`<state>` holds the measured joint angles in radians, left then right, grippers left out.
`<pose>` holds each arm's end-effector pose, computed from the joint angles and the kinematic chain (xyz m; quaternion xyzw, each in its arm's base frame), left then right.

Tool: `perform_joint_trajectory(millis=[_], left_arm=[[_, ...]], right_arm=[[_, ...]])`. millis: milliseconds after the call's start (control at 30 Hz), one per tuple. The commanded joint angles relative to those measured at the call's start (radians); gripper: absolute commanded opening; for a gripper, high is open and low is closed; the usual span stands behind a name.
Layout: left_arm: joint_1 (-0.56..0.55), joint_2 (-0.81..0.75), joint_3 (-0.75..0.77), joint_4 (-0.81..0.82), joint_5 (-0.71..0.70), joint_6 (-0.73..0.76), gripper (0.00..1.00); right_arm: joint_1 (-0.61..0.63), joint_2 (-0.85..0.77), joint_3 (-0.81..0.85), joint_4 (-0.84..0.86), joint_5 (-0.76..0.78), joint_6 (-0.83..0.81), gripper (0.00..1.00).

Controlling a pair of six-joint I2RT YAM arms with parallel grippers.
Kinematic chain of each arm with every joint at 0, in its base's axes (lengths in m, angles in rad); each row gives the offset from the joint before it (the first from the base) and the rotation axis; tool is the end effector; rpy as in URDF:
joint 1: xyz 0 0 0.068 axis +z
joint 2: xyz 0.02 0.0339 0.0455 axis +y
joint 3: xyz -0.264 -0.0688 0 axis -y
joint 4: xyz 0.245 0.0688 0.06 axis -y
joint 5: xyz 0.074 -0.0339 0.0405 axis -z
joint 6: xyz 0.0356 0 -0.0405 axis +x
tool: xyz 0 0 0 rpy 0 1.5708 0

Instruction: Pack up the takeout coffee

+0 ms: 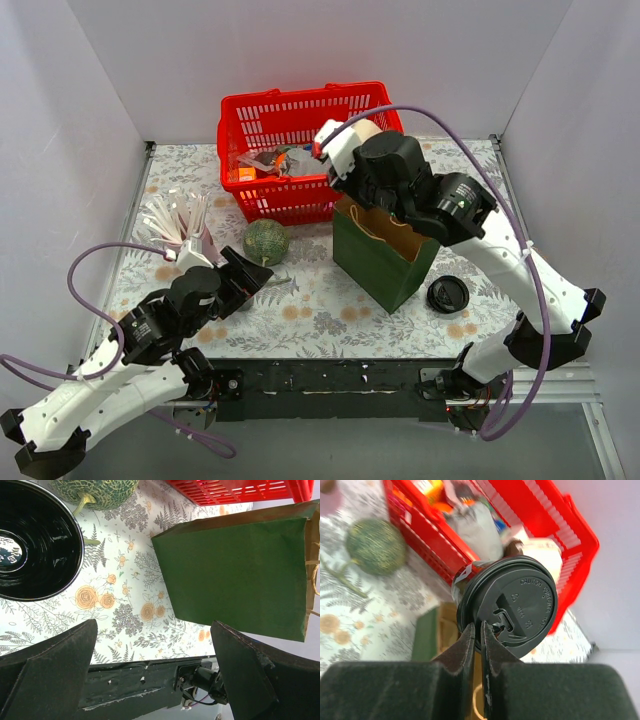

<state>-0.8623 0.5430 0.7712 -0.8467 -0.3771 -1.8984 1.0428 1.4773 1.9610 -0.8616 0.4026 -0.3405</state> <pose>0.0791 -0.0722 0.3017 -0.5069 0.7159 -0.4106 0.2488 0.1549 0.2379 0.5040 -0.4305 0.6960 0.0340 0.5737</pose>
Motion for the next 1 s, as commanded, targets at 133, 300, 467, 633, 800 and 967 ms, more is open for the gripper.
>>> perform_joint_trajectory(millis=[133,300,467,633,800,967], left_arm=[[0.0,-0.015,-0.003,0.014,-0.013,0.03,0.98],[0.0,-0.003,0.002,0.015,-0.009,0.044,0.98],[0.0,0.009,-0.004,0.032,-0.013,0.056,0.98],[0.0,0.023,-0.001,0.051,-0.005,0.067,0.98],[0.0,0.034,0.005,0.055,0.0,0.081,0.98],[0.0,0.035,0.005,0.052,0.001,0.082,0.98]], right_arm=[[-0.075,-0.046,-0.045,-0.102,-0.018,0.073,0.01],[-0.075,-0.08,-0.063,-0.126,0.015,0.097,0.01],[-0.075,-0.117,-0.088,-0.145,0.007,0.1,0.01],[-0.075,-0.149,-0.12,-0.149,-0.007,0.106,0.01],[-0.076,-0.138,-0.152,-0.171,-0.05,0.104,0.01],[-0.125,-0.098,-0.151,-0.189,-0.097,0.113,0.01]])
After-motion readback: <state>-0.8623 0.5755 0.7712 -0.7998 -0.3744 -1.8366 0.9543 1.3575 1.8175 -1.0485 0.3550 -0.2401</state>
